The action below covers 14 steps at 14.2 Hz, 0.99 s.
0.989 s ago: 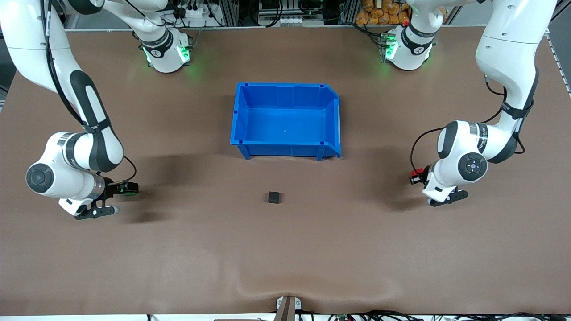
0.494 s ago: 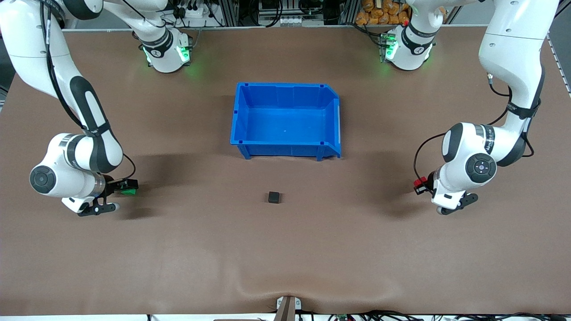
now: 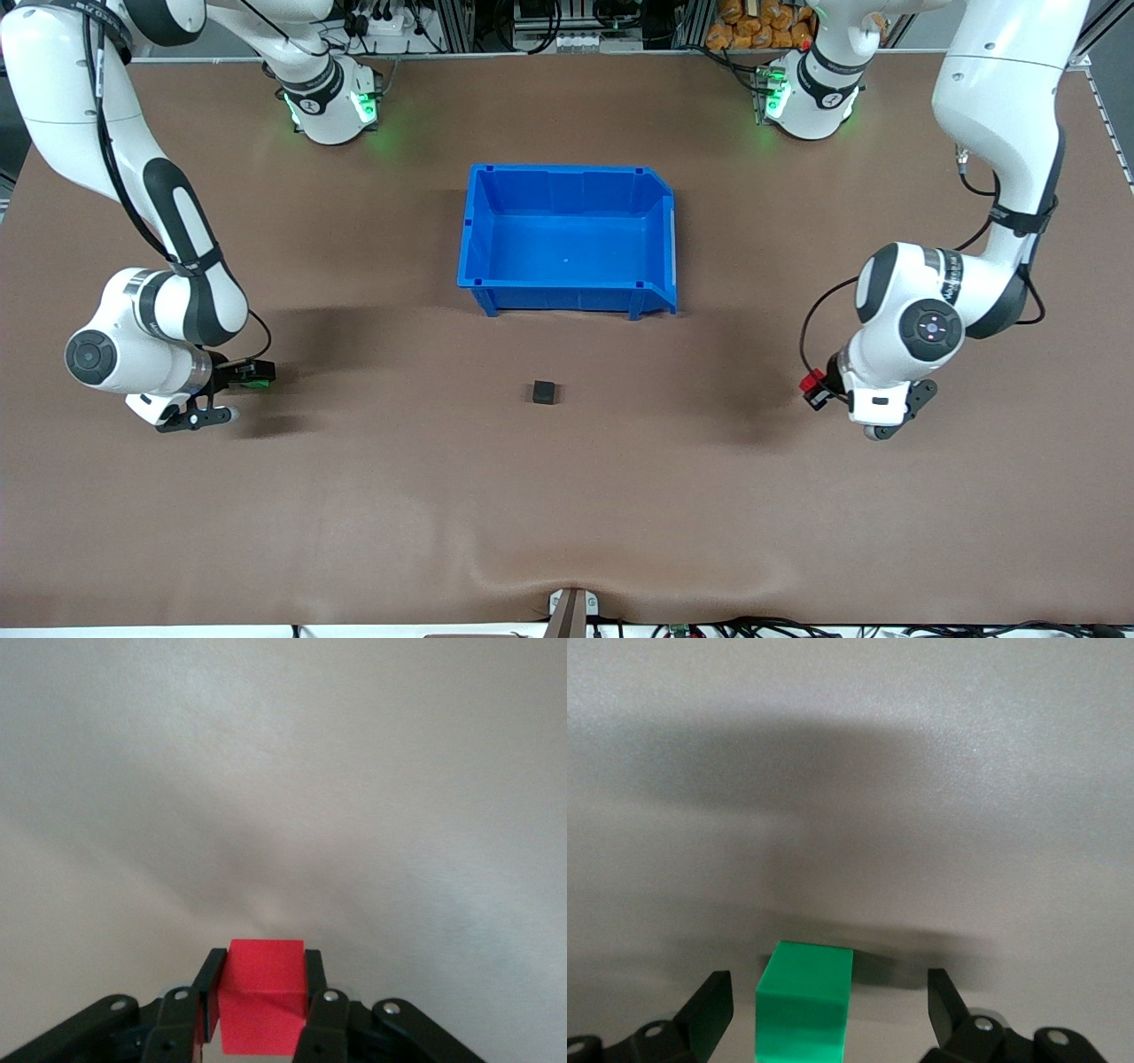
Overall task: Attach green and red cubes to black cube
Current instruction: 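Carry the red cube with the left gripper toward the black cube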
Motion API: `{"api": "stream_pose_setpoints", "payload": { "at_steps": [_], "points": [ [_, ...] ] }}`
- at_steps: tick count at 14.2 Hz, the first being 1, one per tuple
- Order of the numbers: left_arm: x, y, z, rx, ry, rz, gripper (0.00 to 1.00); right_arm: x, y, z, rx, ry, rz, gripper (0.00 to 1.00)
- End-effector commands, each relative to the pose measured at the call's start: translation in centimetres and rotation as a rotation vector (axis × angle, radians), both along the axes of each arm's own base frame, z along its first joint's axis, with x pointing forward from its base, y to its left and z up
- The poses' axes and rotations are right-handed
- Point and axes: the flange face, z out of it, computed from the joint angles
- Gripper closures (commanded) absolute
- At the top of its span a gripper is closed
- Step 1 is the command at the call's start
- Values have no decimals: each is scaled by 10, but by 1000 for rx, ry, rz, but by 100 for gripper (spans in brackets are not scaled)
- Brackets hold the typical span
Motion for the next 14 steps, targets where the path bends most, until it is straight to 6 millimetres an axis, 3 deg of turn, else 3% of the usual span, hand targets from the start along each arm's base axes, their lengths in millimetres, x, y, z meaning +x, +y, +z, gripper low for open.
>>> {"api": "stream_pose_setpoints", "payload": {
  "at_steps": [1, 3, 9, 14],
  "points": [
    [8, -34, 9, -3, -37, 109, 100, 1, 2, 0, 3, -5, -7, 10],
    [11, -63, 9, -36, -45, 179, 100, 1, 4, 0, -2, -4, -37, 15],
    [16, -120, 15, -123, -51, 328, 100, -1, 4, -1, -1, 8, -39, 32],
    [16, -146, 7, -135, -50, 419, 100, -2, 7, -1, 0, 22, -42, 69]
  ]
}}
